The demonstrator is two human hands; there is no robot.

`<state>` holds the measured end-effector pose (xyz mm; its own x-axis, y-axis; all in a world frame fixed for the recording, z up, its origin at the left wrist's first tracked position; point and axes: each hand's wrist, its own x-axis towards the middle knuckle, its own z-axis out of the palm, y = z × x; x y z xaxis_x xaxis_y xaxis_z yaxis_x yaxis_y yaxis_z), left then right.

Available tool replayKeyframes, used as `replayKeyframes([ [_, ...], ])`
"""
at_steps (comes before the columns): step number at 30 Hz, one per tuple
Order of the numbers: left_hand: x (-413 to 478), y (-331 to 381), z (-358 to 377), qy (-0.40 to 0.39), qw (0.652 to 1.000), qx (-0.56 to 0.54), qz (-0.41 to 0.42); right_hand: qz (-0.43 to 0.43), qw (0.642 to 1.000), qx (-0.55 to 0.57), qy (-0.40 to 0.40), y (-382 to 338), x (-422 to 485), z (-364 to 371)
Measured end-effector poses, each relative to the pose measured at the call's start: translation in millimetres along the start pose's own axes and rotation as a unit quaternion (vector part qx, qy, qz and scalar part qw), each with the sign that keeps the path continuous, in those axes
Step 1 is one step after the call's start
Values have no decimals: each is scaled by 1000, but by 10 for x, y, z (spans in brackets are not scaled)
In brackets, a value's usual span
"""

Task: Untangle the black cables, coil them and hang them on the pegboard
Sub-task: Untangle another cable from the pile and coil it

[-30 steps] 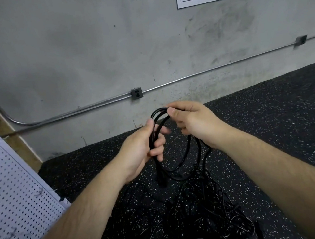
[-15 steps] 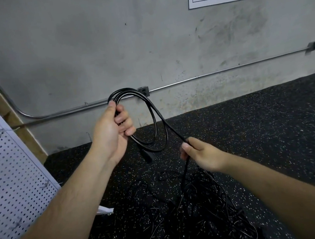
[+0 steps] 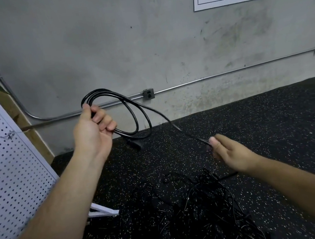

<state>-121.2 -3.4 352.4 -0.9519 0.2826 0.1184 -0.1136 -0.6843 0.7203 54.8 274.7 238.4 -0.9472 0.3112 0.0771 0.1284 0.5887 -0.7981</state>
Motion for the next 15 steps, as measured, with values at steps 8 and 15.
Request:
replayKeyframes([
  [8,-92,-290,73,-50,973,223,41,-221,900,-375,-26,-578,-25,82],
  [15,-391,-565,198,-168,874,457,2,-294,890,-336,91,-1143,-79,217],
])
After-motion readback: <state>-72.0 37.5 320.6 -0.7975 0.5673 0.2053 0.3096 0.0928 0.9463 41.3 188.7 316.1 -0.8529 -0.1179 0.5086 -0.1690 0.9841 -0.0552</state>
